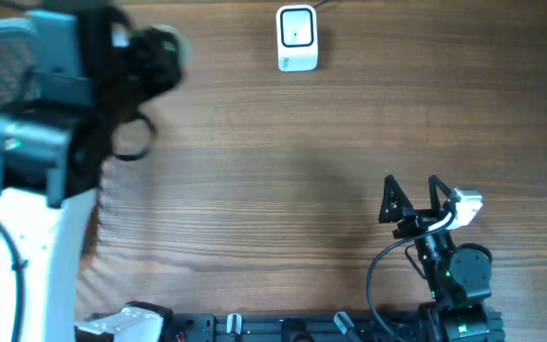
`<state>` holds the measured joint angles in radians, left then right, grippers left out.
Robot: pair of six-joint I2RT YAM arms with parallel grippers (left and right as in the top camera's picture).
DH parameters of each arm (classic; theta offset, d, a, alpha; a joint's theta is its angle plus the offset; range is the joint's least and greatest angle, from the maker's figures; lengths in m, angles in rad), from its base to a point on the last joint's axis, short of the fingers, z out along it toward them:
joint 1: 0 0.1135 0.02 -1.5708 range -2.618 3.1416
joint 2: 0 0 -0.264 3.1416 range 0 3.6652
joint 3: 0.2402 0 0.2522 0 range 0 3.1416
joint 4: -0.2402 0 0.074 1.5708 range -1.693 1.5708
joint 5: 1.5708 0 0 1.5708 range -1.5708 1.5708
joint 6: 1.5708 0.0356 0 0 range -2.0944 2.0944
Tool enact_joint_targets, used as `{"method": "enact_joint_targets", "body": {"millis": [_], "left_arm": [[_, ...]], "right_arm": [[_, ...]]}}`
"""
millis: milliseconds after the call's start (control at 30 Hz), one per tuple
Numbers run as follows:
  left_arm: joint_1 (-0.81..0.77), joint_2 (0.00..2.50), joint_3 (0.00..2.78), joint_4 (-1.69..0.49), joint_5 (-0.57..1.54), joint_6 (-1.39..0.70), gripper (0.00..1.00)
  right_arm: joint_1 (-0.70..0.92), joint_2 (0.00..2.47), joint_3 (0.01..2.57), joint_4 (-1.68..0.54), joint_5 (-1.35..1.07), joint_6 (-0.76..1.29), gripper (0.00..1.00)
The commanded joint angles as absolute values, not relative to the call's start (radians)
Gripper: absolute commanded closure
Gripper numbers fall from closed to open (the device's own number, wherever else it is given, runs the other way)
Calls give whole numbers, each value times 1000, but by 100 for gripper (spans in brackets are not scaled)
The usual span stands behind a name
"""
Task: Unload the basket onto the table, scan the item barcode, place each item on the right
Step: 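Lift the jar and carry it toward the white barcode scanner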
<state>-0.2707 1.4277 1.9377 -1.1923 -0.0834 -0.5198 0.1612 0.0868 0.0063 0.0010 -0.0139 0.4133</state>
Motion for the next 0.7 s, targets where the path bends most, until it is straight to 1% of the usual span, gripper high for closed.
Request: {"method": "enact_joint_targets", "body": {"millis": [0,67,333,500,667], "left_arm": [[-408,1488,1964,-1203,-88,-504,48],[-483,1534,1964,-1216,-87,-503,48],[-702,1764,1963,-1248,-86,-447,46],[-797,1924,1963,-1246,-87,-395,44],[-833,2067,1963,-1222,-86,-383,43]], "right_arm": [[165,88,5,6,-1,396,0],[165,88,5,6,-1,396,0],[165,88,5,6,-1,396,0],[165,88,5,6,-1,395,0],[165,88,5,6,-1,395,0]]}}
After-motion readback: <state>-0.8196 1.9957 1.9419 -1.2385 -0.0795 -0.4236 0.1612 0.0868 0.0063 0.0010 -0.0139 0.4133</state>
